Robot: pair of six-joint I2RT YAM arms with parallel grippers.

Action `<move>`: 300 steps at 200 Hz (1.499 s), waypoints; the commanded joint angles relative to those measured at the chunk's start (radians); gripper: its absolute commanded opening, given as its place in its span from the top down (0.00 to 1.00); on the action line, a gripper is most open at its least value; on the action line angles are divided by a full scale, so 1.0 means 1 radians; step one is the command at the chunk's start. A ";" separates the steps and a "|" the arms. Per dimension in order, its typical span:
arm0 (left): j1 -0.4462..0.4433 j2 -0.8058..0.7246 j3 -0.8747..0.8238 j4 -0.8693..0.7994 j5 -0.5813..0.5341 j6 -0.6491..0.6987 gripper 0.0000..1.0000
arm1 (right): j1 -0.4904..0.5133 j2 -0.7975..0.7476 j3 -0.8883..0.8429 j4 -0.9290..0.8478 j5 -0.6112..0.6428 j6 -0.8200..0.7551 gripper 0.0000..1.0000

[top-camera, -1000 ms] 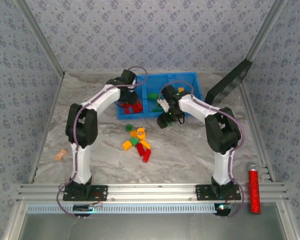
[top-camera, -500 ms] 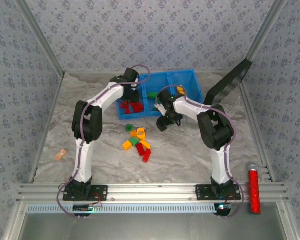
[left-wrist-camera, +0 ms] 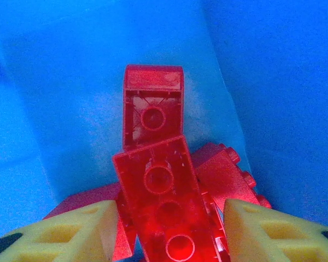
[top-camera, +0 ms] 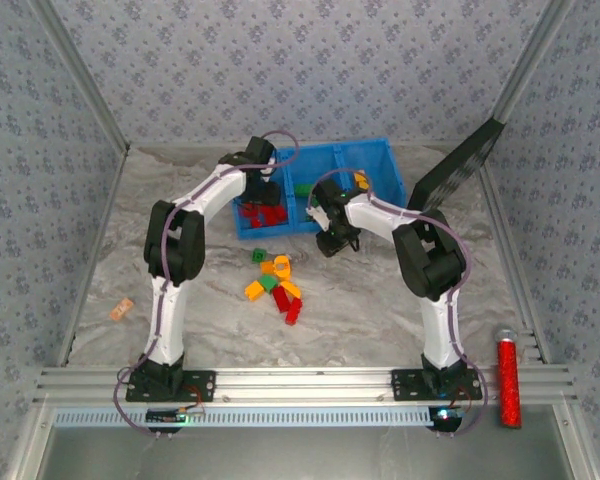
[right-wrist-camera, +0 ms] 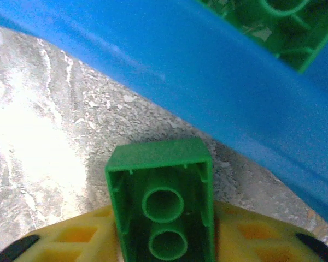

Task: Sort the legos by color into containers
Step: Pick up the lego from the center of the table, then place the lego in the container.

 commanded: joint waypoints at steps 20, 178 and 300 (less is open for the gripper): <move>0.004 -0.018 0.039 -0.022 0.024 0.021 0.41 | 0.016 0.021 -0.040 -0.033 -0.008 -0.002 0.70; -0.076 -0.555 -0.283 -0.078 -0.073 0.062 0.30 | -0.026 -0.118 0.291 -0.174 -0.065 0.128 0.78; -0.477 -0.788 -0.824 -0.088 -0.021 -0.421 0.30 | -0.073 0.375 0.841 -0.252 -0.002 0.149 0.76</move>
